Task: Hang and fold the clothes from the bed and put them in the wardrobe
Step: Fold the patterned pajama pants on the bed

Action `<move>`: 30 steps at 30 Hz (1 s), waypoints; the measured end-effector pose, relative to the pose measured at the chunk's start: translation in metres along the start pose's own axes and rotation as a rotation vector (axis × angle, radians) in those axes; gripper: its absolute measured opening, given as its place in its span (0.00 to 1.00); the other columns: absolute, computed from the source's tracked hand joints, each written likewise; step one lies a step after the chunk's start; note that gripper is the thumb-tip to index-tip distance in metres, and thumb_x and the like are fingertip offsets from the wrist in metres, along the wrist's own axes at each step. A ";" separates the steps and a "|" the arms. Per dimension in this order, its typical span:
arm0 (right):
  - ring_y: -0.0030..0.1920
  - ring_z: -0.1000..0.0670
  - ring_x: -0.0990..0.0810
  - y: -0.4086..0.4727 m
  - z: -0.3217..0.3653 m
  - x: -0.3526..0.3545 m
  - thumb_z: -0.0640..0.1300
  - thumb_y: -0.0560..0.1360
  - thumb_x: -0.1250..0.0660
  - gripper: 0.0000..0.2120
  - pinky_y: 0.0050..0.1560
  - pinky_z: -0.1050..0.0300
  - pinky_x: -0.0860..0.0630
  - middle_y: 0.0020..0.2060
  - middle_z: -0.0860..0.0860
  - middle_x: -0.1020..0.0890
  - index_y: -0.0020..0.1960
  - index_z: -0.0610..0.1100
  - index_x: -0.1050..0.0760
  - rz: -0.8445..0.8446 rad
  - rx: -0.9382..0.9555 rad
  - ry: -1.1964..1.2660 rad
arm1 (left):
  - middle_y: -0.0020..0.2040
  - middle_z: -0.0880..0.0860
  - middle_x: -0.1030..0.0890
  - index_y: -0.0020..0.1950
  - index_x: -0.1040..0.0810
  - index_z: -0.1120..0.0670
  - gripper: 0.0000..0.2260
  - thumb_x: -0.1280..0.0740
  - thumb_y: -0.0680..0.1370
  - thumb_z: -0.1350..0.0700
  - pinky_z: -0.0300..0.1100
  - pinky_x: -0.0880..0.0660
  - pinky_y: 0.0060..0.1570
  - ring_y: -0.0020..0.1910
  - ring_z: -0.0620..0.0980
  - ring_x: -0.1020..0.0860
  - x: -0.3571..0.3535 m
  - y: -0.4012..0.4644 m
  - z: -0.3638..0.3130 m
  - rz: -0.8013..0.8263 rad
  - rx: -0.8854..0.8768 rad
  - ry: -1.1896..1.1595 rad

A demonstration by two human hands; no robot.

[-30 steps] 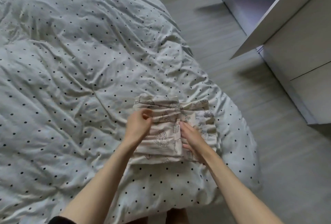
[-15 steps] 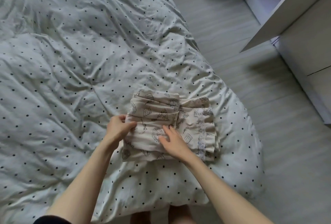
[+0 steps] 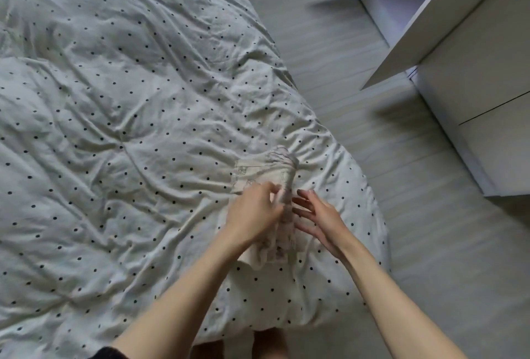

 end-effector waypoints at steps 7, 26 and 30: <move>0.62 0.49 0.25 0.007 -0.025 0.021 0.43 0.81 0.42 0.14 0.65 0.48 0.29 0.62 0.49 0.23 0.65 0.43 0.30 -0.192 0.062 -0.183 | 0.71 0.54 0.32 0.70 0.31 0.56 0.18 0.40 0.80 0.61 0.37 0.40 0.65 0.69 0.51 0.33 -0.050 -0.008 0.058 0.293 -0.078 0.130; 0.75 0.46 0.67 0.012 -0.053 -0.019 0.66 0.72 0.38 0.46 0.71 0.43 0.63 0.73 0.50 0.68 0.74 0.56 0.68 0.006 0.418 -1.455 | 0.44 0.61 0.18 0.52 0.20 0.66 0.09 0.31 0.73 0.67 0.40 0.24 0.38 0.36 0.50 0.22 -0.049 0.039 0.105 0.303 0.438 -0.604; 0.70 0.43 0.76 0.033 -0.037 -0.025 0.71 0.64 0.34 0.58 0.69 0.37 0.65 0.67 0.48 0.78 0.71 0.55 0.76 0.082 0.357 -1.546 | 0.43 0.60 0.18 0.50 0.20 0.66 0.07 0.30 0.73 0.67 0.37 0.25 0.39 0.38 0.50 0.22 -0.037 0.036 0.101 0.256 0.335 -0.577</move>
Point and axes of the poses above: each hand's wrist, its own y-axis towards the middle knuckle, its own x-axis out of the back of the hand, z = x × y, the point moved 3 cm from there along y, towards the middle knuckle
